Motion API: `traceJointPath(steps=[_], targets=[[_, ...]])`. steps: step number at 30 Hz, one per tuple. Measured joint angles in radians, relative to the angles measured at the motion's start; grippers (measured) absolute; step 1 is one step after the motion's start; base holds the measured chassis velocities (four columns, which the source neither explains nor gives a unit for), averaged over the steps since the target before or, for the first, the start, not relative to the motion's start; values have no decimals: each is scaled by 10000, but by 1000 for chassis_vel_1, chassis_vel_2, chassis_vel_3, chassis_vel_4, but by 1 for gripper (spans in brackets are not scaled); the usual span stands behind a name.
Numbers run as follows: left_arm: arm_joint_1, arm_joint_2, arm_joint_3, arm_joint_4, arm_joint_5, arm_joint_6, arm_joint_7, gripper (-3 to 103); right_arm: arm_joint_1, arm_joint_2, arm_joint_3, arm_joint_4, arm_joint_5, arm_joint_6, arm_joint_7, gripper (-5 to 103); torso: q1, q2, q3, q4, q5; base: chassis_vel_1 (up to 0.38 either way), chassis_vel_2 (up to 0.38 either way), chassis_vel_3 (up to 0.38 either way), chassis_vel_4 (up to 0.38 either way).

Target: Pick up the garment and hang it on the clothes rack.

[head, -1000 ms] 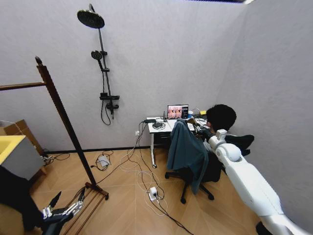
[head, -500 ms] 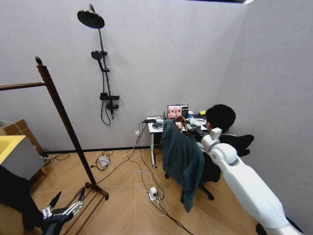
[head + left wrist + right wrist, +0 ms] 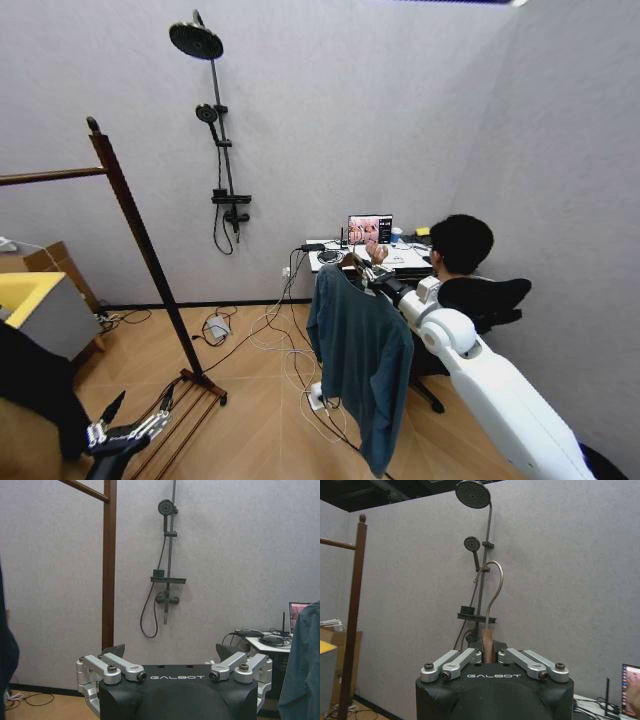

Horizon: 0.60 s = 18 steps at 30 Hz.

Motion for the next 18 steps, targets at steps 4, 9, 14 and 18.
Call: traceJointPath(steps=[4, 9, 14, 18], targets=[[0, 0, 0, 0, 0, 0, 0, 100, -36, -3, -30, 16, 26, 62, -67, 9, -1, 1, 0, -1, 0, 76, 68, 82, 78], [0, 0, 0, 0, 0, 0, 0, 100, -59, -4, -31, 46, 42, 64, -68, 9, 0, 0, 0, 0, 1, 89, 98, 100, 90], [0, 0, 0, 0, 0, 0, 0, 100, -108, -17, -26, 96, 52, 64, -49, 9, 0, 0, 0, 0, 1, 110, 117, 126, 103], [0, 0, 0, 0, 0, 0, 0, 100, -209, -11, 1, 114, -93, 64, 70, 9, 0, 0, 0, 1, 1, 132, 124, 130, 135]])
